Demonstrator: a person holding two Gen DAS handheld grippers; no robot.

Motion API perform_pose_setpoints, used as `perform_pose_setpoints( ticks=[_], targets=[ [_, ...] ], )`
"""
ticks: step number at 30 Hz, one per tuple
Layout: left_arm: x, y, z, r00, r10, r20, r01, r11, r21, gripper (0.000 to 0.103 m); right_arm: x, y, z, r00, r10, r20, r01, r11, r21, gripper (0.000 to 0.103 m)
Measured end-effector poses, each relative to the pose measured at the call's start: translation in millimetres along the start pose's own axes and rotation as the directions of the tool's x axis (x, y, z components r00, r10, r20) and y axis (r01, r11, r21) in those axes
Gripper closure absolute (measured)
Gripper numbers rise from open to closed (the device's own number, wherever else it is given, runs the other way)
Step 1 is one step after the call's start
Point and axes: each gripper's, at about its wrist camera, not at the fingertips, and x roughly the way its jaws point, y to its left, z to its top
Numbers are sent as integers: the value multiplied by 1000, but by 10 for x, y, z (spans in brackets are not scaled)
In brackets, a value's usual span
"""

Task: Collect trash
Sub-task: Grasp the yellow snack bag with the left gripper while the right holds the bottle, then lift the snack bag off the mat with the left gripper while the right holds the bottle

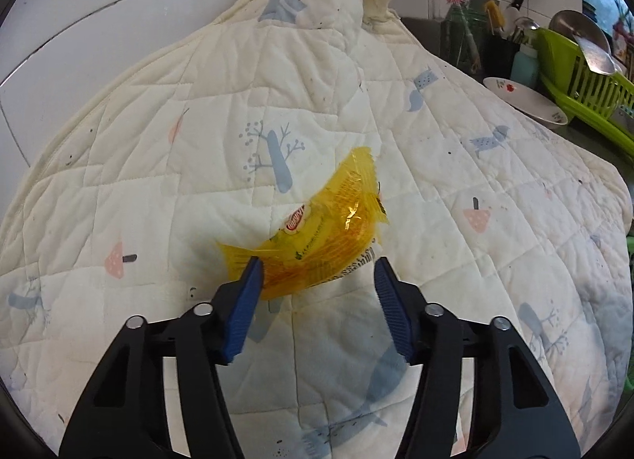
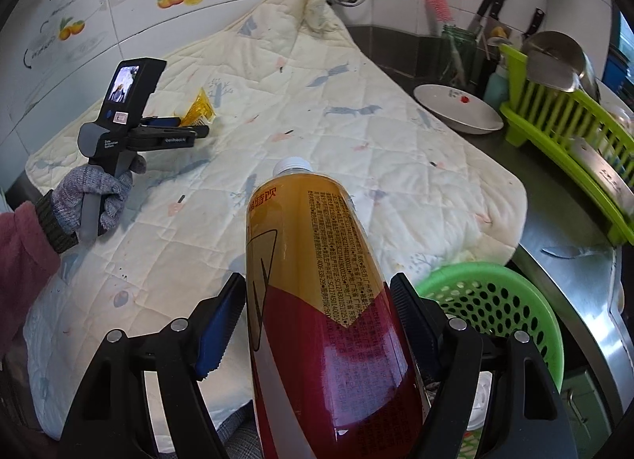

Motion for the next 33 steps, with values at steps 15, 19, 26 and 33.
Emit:
perform_pose_setpoints(
  ticks=[15,19,26,33],
  targets=[
    [-14,-131,105,998,-62,26,59,993,99,33,-85,-167,-138,1000,-8,12,7,999,52,31],
    [56,-78,139,999,-46,18,44,994,101,33,-58,-186,-124,1000,-10,8,9,998,56,31],
    [85,-45,179,998,-54,23,50,991,121,29,-16,-225,-126,1000,-14,3,14,998,66,31],
    [17,-16,171,998,-41,43,36,992,122,26,10,-229,-130,1000,0,3,0,998,70,31]
  ],
)
